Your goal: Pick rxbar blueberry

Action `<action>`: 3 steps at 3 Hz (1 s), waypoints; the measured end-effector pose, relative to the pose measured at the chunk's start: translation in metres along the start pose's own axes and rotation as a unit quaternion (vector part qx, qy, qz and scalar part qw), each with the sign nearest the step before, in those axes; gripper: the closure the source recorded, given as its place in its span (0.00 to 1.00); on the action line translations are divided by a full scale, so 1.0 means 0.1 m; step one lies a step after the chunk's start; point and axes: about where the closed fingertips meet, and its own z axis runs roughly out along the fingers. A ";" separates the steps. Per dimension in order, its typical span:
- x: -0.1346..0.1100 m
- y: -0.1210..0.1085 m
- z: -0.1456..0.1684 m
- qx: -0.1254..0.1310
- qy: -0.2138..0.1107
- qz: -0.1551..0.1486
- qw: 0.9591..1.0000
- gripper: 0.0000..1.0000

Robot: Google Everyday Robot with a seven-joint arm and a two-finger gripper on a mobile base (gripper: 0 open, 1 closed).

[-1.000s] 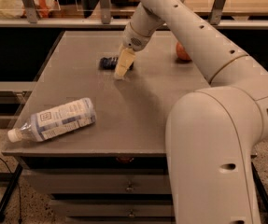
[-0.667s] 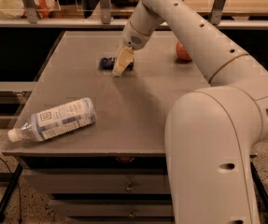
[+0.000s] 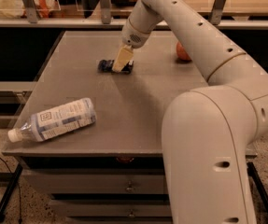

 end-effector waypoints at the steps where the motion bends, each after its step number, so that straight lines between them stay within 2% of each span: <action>1: -0.04 -0.04 -0.19 0.020 -0.005 -0.008 1.000 1.00; 3: -0.17 -0.07 -0.73 0.062 -0.012 -0.032 0.997 1.00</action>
Offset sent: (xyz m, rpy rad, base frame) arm -0.0077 -0.0316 0.0961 -0.0007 -0.1845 -0.0130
